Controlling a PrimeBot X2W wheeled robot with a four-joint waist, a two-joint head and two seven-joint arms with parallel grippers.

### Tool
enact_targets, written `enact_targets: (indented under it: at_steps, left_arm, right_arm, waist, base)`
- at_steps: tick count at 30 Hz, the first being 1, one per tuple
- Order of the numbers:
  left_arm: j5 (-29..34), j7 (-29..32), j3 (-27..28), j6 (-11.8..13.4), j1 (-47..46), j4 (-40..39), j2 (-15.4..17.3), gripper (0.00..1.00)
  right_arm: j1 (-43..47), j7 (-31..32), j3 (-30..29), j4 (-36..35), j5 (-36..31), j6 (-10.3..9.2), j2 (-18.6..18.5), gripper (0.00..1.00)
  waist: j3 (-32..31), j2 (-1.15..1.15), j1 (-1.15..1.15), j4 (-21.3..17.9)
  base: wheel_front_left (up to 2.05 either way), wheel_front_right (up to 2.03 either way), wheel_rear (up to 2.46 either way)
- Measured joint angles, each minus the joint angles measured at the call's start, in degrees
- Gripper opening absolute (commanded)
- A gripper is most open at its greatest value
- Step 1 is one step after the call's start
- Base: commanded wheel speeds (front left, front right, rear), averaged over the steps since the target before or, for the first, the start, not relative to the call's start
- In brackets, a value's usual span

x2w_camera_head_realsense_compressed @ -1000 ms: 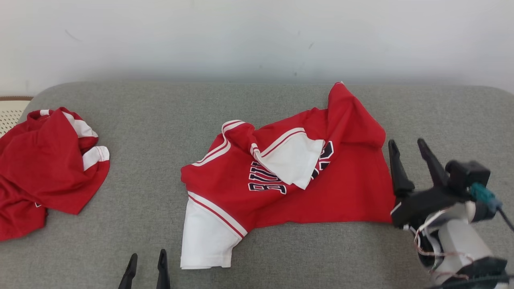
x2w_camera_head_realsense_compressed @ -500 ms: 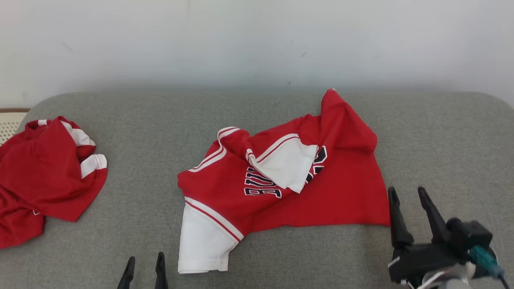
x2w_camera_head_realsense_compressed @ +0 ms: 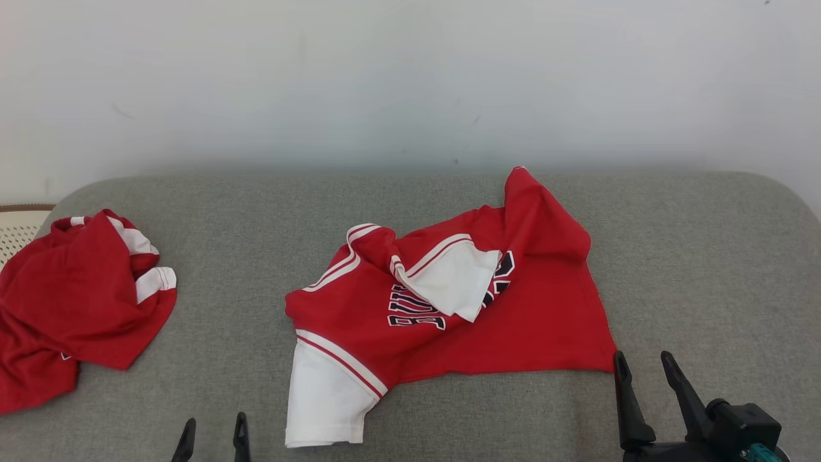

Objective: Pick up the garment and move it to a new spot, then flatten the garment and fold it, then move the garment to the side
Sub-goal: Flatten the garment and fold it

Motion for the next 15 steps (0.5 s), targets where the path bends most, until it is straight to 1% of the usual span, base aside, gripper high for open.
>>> enact_targets:
  at_steps: [2, 6, 15]
  left_arm:
    - [0.63, 0.00, 0.24, 0.40, 0.14, -0.47, 0.34, 1.00]
    - [2.22, 0.08, 0.77, 1.56, 0.92, -1.38, 2.13, 1.00]
    - [2.22, 2.03, 1.22, 1.66, 1.35, -3.81, 3.75, 1.00]
  right_arm:
    - [0.40, 0.75, -0.27, 0.18, 0.02, 0.00, 0.34, 1.00]
    - [0.42, 1.10, -0.77, 0.59, -0.87, 0.00, 0.76, 1.00]
    - [0.38, 1.85, -0.77, 0.83, -1.72, 0.00, 1.09, 1.00]
  waist:
    - [-0.11, 0.00, 0.00, 0.11]
    - [-0.34, 0.00, 0.00, 0.27]
    - [-0.55, 0.00, 0.00, 0.38]
  base:
    - [0.00, 0.00, 0.00]
    - [0.00, 0.00, 0.00]
    - [0.00, 0.00, 0.00]
